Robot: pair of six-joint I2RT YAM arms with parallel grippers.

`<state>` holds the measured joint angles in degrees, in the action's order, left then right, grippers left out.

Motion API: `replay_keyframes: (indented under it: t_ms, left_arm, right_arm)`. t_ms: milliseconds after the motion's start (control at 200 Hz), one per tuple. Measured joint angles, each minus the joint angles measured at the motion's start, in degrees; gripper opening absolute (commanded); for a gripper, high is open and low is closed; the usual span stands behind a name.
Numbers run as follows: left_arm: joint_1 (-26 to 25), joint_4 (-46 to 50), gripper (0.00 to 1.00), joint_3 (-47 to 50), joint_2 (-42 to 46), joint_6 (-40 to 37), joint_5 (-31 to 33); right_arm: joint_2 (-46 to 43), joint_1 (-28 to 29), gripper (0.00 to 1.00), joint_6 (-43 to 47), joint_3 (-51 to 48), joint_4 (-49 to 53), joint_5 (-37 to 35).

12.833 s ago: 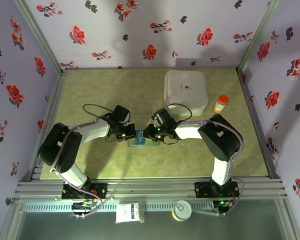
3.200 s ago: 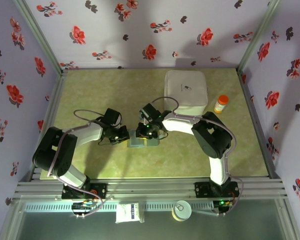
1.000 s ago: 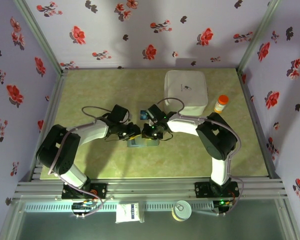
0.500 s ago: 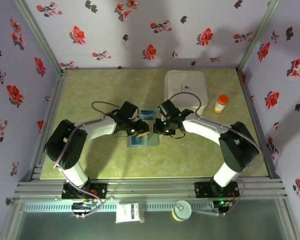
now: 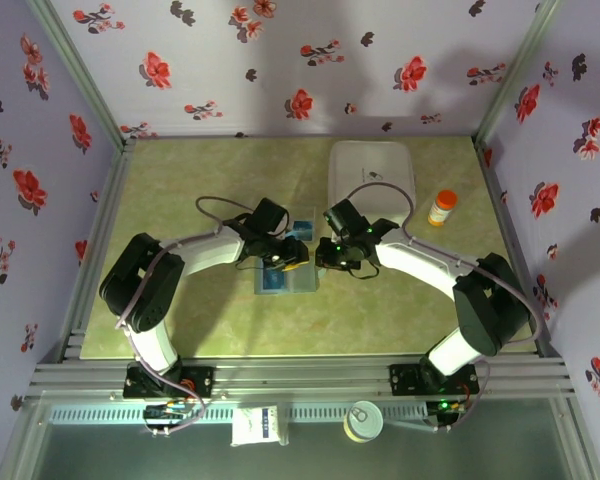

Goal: Take the credit cards out of the card holder

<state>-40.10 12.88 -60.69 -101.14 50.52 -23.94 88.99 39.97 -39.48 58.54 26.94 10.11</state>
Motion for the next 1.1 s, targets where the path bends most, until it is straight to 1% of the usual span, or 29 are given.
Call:
replay_keyframes:
  t_ms: [120,220,645,865,920,1000,1100]
  left_arm:
    - [0.7,0.9,0.33,0.2,0.3,-0.3,0.3]
    - [2.1,1.1,0.32,1.8,1.9,-0.8,0.4]
    - [9.8,1.1,0.31,13.7,14.0,-2.8,0.3]
    - [11.8,0.9,0.31,16.4,15.0,-3.1,0.3]
    - [11.8,0.6,0.29,16.6,14.7,-3.1,0.0]
    - [11.8,0.2,0.24,16.7,14.2,-3.1,-0.2]
    - [11.8,-0.3,0.20,16.7,13.4,-3.1,-0.3]
  right_arm:
    - [1.2,0.2,0.25,-0.6,0.1,-1.1,0.8]
    - [4.0,0.9,0.25,-1.2,1.2,-1.4,1.0]
    - [15.9,6.0,0.25,-2.6,13.2,-1.8,3.5]
    - [19.6,6.8,0.25,-3.8,14.6,-3.4,6.1]
    - [20.2,6.8,0.25,-4.2,14.6,-3.7,6.9]
    - [21.0,6.8,0.25,-4.7,14.6,-4.4,8.0]
    - [21.5,6.8,0.25,-5.2,14.6,-5.3,9.1]
